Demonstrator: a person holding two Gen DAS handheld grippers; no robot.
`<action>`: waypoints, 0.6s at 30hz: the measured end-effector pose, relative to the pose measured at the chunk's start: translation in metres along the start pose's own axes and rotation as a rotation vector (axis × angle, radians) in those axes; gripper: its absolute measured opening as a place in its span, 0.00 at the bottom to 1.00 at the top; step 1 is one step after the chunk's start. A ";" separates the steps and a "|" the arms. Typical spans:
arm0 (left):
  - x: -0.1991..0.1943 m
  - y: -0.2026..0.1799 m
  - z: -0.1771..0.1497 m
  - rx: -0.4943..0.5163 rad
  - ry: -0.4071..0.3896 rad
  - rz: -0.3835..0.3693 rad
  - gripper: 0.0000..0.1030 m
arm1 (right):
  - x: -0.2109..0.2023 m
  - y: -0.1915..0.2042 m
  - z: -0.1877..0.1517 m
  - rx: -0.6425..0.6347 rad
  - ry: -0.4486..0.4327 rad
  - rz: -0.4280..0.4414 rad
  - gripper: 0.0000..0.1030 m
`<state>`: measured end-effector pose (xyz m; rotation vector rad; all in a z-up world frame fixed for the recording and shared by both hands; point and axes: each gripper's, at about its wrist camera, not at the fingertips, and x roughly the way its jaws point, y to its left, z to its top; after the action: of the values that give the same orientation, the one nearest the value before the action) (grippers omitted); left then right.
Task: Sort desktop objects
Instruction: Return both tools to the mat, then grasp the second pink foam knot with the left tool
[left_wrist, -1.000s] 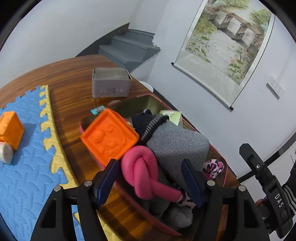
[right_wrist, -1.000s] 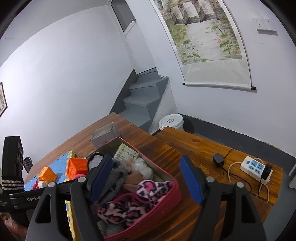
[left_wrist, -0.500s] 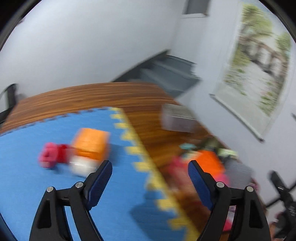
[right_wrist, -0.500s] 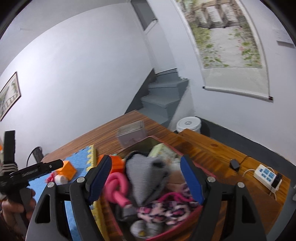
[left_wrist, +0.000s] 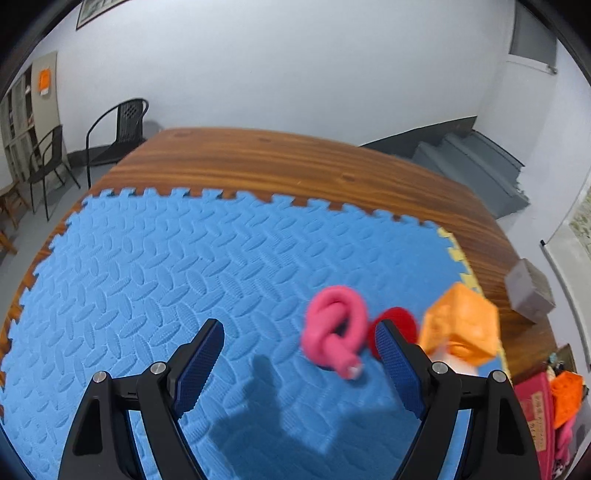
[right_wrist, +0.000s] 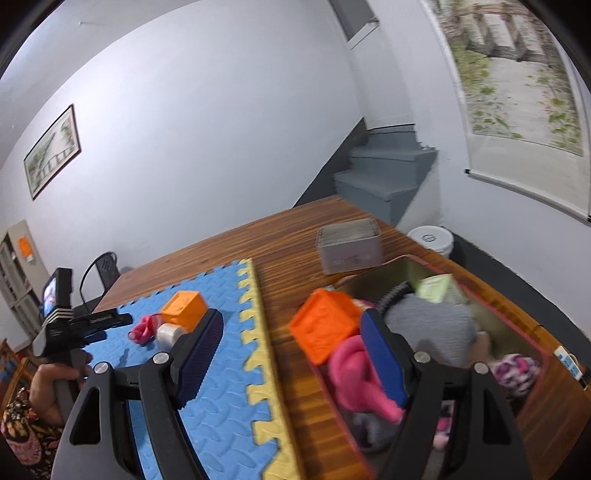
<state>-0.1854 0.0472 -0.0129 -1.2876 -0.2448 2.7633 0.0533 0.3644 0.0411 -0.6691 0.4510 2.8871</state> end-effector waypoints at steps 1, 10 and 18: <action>0.005 0.000 -0.001 0.002 0.007 0.005 0.83 | 0.004 0.004 -0.002 -0.007 0.010 0.006 0.78; 0.034 -0.017 -0.009 0.085 0.012 0.062 0.83 | 0.029 0.015 -0.018 -0.033 0.068 0.031 0.78; 0.027 -0.042 -0.009 0.162 -0.009 0.022 0.32 | 0.032 0.010 -0.023 -0.019 0.068 0.030 0.77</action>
<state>-0.1953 0.0936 -0.0315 -1.2457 -0.0068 2.7408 0.0323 0.3492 0.0094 -0.7726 0.4458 2.9075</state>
